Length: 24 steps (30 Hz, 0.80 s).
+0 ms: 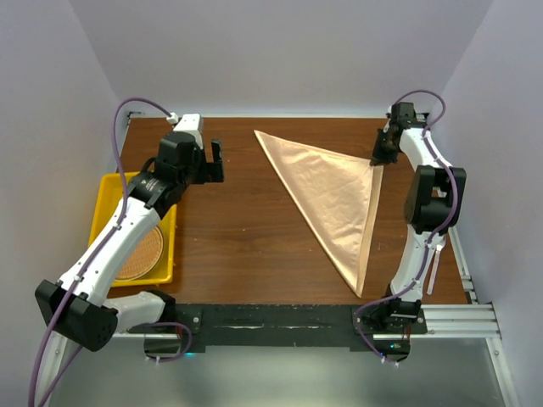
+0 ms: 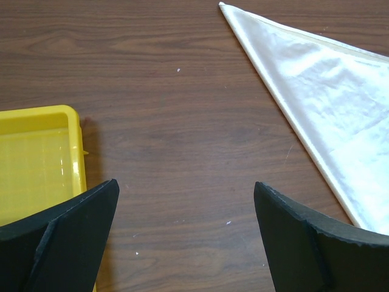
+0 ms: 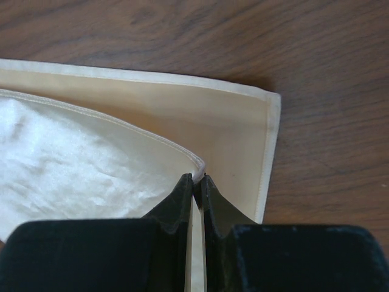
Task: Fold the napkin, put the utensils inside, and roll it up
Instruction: Fold the napkin
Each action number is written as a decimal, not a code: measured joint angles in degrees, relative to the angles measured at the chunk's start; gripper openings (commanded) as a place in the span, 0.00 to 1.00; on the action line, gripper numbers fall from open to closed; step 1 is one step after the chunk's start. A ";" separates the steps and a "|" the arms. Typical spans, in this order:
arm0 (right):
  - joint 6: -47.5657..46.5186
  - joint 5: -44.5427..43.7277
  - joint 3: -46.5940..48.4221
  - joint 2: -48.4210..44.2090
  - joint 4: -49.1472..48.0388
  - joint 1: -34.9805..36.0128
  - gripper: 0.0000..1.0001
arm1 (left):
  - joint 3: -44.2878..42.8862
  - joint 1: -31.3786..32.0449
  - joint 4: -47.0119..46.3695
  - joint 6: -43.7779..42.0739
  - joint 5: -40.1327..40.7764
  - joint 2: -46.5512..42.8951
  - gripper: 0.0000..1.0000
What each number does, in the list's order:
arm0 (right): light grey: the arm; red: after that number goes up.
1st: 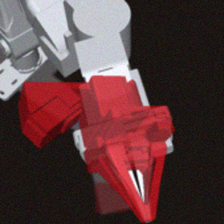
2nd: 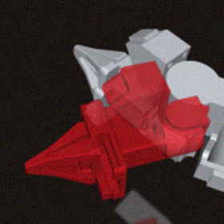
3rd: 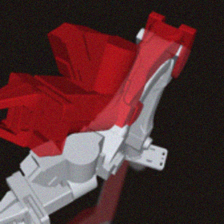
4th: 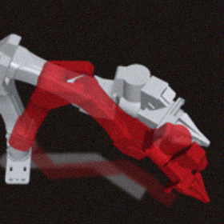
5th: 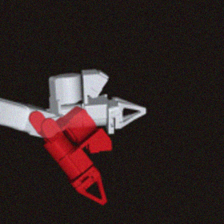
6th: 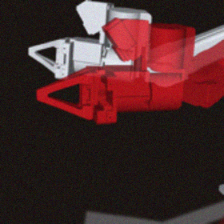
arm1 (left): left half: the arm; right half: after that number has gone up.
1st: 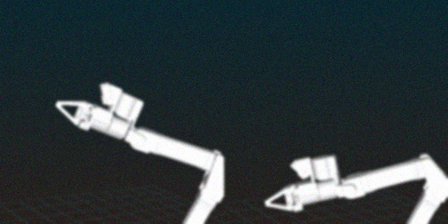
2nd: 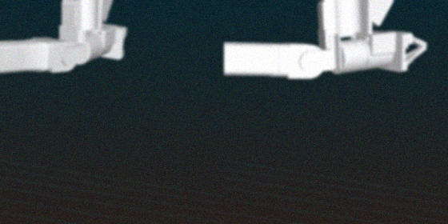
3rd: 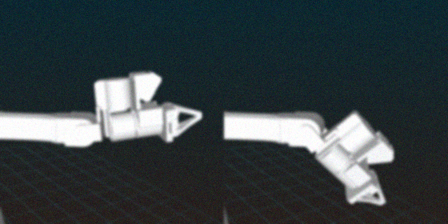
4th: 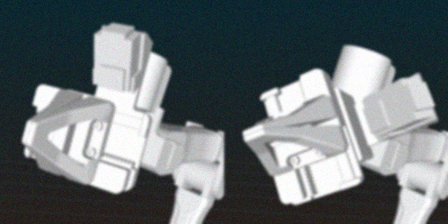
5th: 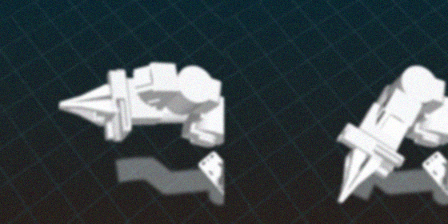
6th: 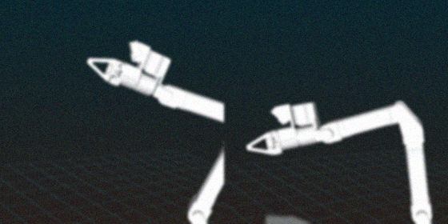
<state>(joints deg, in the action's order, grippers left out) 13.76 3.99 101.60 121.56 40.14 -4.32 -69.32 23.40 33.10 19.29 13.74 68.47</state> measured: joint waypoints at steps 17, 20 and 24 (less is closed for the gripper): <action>-0.55 1.14 1.77 3.67 0.15 -4.09 0.00 | -1.68 0.00 0.00 0.04 -0.28 1.66 0.99; -0.76 1.55 2.05 4.15 0.17 -4.09 0.00 | -1.73 0.00 0.00 0.04 -0.37 1.95 0.99; -0.98 1.62 3.78 5.35 0.44 -4.04 0.00 | -1.73 0.00 0.00 0.07 -0.52 2.19 0.99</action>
<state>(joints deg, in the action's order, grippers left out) 12.78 5.61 105.38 126.91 40.58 -8.36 -71.05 23.40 33.10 19.35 13.21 70.65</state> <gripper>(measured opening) 0.073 0.985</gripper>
